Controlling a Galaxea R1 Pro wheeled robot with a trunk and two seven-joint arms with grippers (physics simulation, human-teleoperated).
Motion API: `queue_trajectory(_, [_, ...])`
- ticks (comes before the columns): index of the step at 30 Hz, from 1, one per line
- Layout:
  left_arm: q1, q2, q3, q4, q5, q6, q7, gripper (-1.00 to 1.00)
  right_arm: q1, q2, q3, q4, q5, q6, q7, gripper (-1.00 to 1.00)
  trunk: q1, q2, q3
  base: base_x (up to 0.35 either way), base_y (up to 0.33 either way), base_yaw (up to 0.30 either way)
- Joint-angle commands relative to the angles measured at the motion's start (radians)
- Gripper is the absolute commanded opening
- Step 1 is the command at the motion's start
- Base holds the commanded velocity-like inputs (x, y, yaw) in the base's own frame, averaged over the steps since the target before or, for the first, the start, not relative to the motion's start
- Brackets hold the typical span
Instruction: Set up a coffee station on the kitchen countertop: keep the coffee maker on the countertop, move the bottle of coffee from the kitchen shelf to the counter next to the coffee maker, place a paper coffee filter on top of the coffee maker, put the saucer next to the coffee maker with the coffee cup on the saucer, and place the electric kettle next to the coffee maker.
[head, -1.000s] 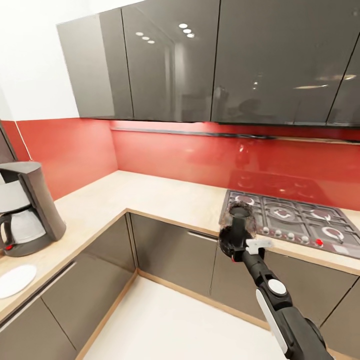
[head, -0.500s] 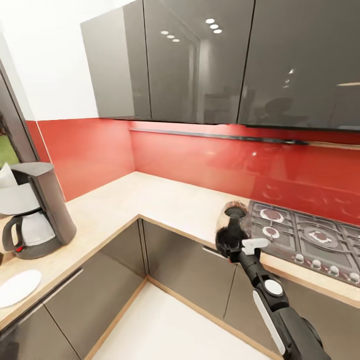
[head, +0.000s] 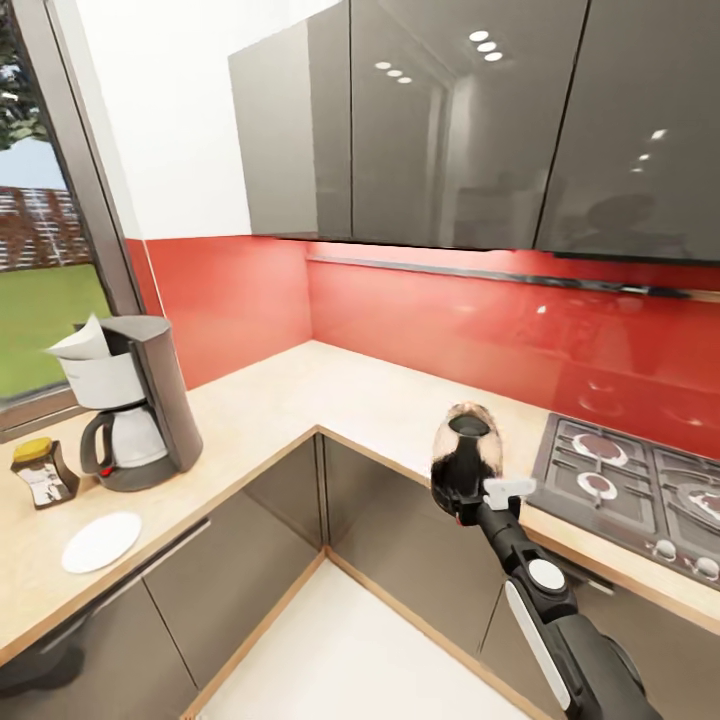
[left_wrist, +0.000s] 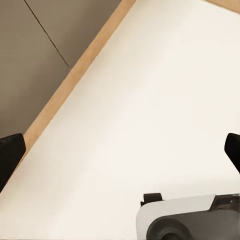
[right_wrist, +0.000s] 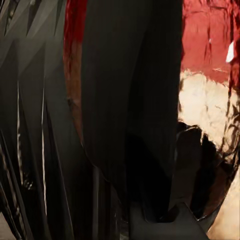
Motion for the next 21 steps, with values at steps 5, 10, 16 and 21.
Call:
queue_trajectory(5, [-0.001, 0.0, -0.008, 0.0, 0.008, -0.004, 0.003, 1.0, -0.001, -0.001, 0.002, -0.002, -0.006, 0.006, -0.004, -1.0, 0.001, -0.002, -0.002, 0.048, -0.057, 0.277])
queue_trajectory(10, [-0.001, 0.002, -0.007, 0.0, 0.009, -0.006, 0.004, 1.0, -0.001, -0.001, 0.002, -0.002, -0.006, 0.005, -0.004, -1.0, 0.001, -0.002, -0.002, 0.199, -0.211, 0.277])
queue_trajectory(16, [-0.001, 0.002, -0.007, 0.001, 0.009, -0.009, 0.004, 1.0, -0.001, -0.001, 0.002, -0.002, -0.006, 0.005, -0.004, -1.0, 0.001, -0.002, -0.002, 0.215, -0.216, 0.134])
queue_trajectory(21, [-0.002, 0.005, -0.008, 0.093, 0.009, 0.001, 0.067, 1.0, -0.001, -0.001, 0.002, -0.002, -0.006, 0.004, -0.004, -1.0, 0.001, -0.002, -0.002, 0.216, -0.212, 0.045])
